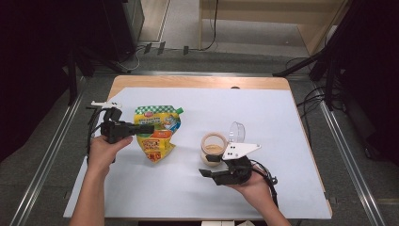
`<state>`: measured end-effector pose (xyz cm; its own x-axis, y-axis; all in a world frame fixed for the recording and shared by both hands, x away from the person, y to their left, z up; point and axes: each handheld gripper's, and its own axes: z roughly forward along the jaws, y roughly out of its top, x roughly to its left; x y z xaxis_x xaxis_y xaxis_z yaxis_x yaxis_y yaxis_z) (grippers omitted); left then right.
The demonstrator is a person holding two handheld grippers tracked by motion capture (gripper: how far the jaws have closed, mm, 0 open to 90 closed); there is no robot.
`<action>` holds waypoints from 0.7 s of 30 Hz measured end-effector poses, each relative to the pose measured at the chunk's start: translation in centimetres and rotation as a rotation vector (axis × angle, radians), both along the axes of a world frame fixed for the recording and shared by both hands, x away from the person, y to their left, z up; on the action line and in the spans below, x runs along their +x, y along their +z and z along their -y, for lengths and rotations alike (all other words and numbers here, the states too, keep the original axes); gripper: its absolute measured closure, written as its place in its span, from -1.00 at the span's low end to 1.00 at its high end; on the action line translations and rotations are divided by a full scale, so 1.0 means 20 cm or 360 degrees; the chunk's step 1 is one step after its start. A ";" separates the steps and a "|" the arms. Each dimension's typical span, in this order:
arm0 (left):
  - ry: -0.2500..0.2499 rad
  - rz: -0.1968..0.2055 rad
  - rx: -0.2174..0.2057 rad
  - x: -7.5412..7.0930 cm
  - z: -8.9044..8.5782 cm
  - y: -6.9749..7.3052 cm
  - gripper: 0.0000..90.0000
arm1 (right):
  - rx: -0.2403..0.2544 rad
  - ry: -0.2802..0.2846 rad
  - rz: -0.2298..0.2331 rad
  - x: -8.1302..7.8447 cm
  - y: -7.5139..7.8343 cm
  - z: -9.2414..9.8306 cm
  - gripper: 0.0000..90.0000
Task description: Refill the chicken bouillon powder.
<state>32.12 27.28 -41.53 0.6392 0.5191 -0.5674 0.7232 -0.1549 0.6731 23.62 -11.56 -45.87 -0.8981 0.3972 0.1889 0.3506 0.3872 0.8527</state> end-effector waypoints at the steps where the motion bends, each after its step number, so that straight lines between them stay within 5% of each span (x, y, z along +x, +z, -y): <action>1: 0.0009 -0.0002 0.0009 0.00 -0.01 0.00 0.77 | 0.0000 0.0002 0.0000 0.00 0.00 0.00 0.04; 14: 0.0048 0.0047 0.0018 -0.04 -0.05 0.08 0.44 | -0.0041 -0.0031 -0.0052 0.01 0.02 0.02 0.11; 21: 0.0057 0.0085 0.0085 -0.05 -0.05 0.12 0.34 | -0.0057 -0.0047 -0.0062 0.02 0.04 0.04 0.12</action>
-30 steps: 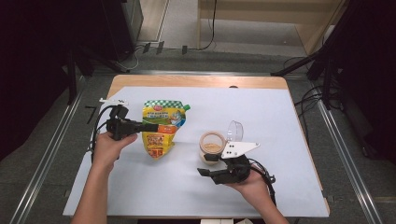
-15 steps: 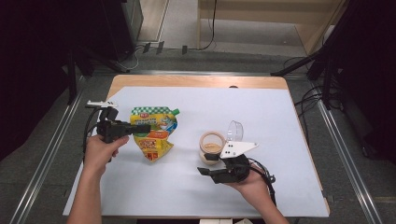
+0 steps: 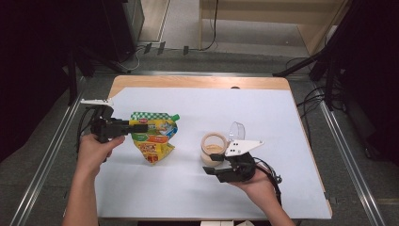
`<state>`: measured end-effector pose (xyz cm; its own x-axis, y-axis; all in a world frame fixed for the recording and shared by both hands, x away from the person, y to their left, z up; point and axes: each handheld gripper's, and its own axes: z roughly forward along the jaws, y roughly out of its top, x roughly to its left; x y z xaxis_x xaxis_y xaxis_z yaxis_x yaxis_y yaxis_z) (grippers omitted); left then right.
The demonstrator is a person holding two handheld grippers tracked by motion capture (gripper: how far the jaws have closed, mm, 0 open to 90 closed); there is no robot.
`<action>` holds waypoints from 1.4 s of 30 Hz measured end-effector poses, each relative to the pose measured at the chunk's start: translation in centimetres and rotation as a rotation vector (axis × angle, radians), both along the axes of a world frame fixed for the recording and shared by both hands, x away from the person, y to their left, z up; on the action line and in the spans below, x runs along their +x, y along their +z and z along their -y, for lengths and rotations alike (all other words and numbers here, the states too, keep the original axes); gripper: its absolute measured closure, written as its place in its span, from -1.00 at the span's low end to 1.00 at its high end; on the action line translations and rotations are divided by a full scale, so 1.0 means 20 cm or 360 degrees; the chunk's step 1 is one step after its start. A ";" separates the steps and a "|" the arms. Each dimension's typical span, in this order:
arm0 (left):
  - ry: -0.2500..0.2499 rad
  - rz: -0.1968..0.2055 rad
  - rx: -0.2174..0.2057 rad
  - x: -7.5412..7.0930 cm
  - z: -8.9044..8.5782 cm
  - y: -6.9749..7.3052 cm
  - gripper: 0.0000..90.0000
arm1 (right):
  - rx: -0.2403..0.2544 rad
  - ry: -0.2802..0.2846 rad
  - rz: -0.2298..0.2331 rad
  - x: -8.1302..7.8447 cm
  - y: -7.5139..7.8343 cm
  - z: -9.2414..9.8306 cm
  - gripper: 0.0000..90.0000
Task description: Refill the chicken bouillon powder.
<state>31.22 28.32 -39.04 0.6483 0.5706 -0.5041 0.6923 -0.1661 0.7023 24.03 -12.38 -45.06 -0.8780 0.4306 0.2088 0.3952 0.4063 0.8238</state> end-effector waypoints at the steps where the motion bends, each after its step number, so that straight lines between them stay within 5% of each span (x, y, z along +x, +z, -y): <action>1: -0.0004 0.0005 0.0009 0.00 0.00 0.01 0.33 | -0.0001 0.0002 -0.0004 0.00 0.00 0.00 0.13; 14: 0.0039 0.0053 0.0037 -0.02 -0.01 0.11 0.19 | -0.0006 0.0032 -0.0012 -0.01 0.02 0.01 0.14; 29: 0.0197 0.0049 0.0092 -0.03 -0.11 0.16 0.13 | -0.0030 -0.0012 -0.0023 -0.03 0.04 0.12 0.16; 42: 0.0297 0.0079 0.0163 -0.02 -0.19 0.07 0.12 | -0.0028 -0.0092 -0.0034 -0.05 0.04 0.28 0.20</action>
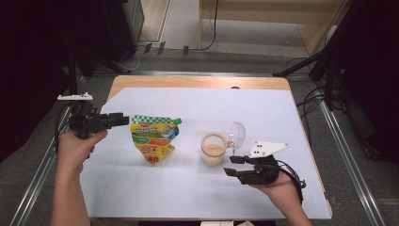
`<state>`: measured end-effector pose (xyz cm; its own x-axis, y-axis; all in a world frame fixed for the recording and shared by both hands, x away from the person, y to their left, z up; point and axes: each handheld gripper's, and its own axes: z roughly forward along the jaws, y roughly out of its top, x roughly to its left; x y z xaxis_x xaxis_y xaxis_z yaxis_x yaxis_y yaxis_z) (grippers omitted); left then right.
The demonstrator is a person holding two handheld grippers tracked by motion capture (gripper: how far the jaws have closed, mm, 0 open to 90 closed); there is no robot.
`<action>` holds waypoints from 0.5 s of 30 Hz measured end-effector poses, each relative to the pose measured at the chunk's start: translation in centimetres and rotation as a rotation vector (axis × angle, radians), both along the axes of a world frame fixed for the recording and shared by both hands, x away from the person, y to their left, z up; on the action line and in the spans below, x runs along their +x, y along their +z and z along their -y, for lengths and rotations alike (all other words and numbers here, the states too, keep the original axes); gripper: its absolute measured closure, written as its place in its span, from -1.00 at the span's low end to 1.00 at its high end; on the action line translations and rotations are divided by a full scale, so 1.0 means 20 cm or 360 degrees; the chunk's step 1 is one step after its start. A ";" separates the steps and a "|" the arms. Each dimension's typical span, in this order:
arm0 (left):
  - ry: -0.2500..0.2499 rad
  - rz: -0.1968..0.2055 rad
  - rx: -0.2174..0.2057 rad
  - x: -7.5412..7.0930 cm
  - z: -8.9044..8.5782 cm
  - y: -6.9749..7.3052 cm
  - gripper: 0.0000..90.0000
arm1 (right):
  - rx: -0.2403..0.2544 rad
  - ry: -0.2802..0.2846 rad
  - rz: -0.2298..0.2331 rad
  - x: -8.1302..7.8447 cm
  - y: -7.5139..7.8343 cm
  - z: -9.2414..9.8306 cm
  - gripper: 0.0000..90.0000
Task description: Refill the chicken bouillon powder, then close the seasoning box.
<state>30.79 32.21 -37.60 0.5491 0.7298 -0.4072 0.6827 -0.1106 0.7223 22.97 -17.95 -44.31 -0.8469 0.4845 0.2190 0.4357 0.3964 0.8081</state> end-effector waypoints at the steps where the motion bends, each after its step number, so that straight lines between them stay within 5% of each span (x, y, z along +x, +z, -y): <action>1: 0.0004 -0.0005 0.0006 0.00 0.00 -0.01 0.12 | -0.0001 -0.0005 -0.0003 0.00 0.00 0.02 0.25; 15: 0.0002 -0.0057 0.0012 0.05 0.00 -0.12 0.10 | 0.0009 -0.0142 -0.0043 0.03 0.01 0.14 0.77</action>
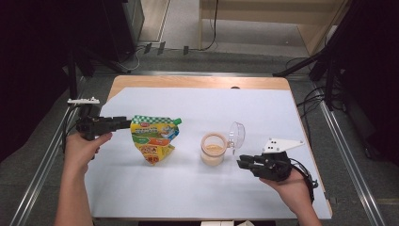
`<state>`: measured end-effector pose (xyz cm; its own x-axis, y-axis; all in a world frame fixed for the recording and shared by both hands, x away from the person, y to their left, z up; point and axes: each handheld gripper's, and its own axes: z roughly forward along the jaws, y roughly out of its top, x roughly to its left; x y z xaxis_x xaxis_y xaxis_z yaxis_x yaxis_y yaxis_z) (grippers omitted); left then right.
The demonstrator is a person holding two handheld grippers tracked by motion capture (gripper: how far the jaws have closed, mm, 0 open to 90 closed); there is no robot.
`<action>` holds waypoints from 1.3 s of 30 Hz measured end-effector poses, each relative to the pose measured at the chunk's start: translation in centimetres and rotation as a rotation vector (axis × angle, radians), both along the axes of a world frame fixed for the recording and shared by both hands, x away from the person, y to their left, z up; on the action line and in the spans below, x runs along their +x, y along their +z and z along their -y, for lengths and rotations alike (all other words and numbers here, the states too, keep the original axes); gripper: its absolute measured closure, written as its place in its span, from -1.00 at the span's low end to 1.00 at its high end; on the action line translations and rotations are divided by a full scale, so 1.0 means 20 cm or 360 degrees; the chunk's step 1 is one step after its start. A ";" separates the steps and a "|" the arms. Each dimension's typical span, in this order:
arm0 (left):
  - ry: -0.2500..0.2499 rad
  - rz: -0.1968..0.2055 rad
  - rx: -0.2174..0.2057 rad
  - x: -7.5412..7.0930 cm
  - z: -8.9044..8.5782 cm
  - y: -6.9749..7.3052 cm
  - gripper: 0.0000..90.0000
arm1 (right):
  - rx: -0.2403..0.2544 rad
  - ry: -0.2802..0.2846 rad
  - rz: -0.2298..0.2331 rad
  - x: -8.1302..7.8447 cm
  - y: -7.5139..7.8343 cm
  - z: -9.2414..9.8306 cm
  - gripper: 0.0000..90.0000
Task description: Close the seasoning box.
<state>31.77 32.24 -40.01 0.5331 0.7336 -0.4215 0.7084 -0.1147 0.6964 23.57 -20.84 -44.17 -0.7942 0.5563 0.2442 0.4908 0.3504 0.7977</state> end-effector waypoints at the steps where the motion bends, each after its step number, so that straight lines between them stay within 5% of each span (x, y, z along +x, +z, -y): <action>1: -0.0002 0.0000 0.0001 0.00 0.00 0.00 0.10 | -0.0007 -0.0011 0.0000 0.00 0.00 0.00 0.81; 5: 0.0001 -0.0004 0.0011 0.01 0.00 -0.02 0.09 | -0.0003 -0.0043 -0.0011 0.02 -0.01 0.03 1.00; 17: -0.0022 -0.0035 0.0049 0.04 0.04 -0.05 0.06 | 0.0072 -0.0178 0.0053 0.09 0.01 0.04 1.00; 39: -0.0031 -0.0038 0.0048 0.04 0.06 -0.06 0.04 | 0.0127 -0.0161 0.0105 0.11 0.01 -0.07 1.00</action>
<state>32.59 31.01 -41.23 0.5374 0.7358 -0.4121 0.7222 -0.1491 0.6754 25.78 -19.51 -44.00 -0.7510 0.6150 0.2403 0.4661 0.2359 0.8527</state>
